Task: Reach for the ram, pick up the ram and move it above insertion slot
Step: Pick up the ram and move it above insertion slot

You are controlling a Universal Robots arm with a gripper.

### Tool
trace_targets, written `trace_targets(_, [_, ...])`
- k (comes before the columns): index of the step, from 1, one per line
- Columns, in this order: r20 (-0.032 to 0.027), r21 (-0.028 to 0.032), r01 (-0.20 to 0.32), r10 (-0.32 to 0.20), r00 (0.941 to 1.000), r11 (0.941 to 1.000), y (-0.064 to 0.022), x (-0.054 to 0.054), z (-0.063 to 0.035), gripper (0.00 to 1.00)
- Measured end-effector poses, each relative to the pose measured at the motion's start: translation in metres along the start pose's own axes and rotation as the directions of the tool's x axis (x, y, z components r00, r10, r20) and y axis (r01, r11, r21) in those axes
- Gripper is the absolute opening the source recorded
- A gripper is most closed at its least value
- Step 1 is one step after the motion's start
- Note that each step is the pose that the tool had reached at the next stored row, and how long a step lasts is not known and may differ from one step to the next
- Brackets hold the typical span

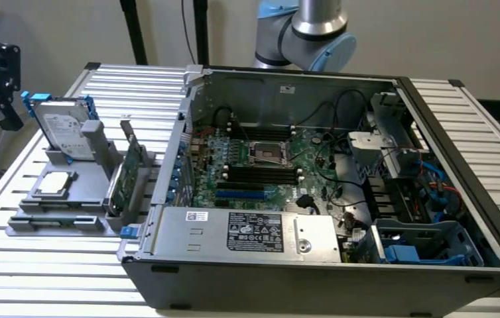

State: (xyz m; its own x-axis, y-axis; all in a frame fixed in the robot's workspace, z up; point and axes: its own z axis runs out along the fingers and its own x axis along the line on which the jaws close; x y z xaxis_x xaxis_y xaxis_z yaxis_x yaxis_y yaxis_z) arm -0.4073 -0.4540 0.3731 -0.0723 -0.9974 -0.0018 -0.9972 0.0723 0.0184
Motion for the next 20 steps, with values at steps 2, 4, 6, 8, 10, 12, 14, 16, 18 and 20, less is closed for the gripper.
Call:
trace_targets(2, [-0.0005, 0.0046, 0.036, -0.036, 0.9993, 0.9993, 0.0, 0.0, 0.0005, 0.11])
trace_targets(4, [-0.0011, 0.0094, 0.072, -0.072, 0.9974, 0.9973, 0.0, 0.0, 0.0009, 0.11])
trace_targets(6, [-0.0017, 0.0129, 0.106, -0.106, 0.9943, 0.9942, 0.0, 0.0001, 0.0012, 0.11])
trace_targets(8, [-0.0023, 0.0147, 0.128, -0.128, 0.9917, 0.9916, 0.0001, 0.0005, 0.0013, 0.11])
trace_targets(10, [-0.0025, 0.0167, 0.141, -0.141, 0.99, 0.9899, 0.0, 0.0013, 0.0014, 0.11])
trace_targets(12, [-0.0027, 0.0168, 0.144, -0.143, 0.9896, 0.9895, 0.0, 0.0019, 0.0014, 0.11])
trace_targets(14, [-0.0026, 0.0169, 0.144, -0.144, 0.9896, 0.9895, -0.0001, 0.0022, 0.0014, 0.11])
trace_targets(16, [-0.0026, 0.017, 0.144, -0.144, 0.9896, 0.9895, -0.0001, 0.0023, 0.0015, 0.11])
trace_targets(18, [-0.0027, 0.0169, 0.144, -0.144, 0.9896, 0.9895, -0.0001, 0.0024, 0.0014, 0.18])
trace_targets(20, [-0.0026, 0.0169, 0.144, -0.144, 0.9896, 0.9895, -0.0001, 0.0028, 0.0016, 0.24])
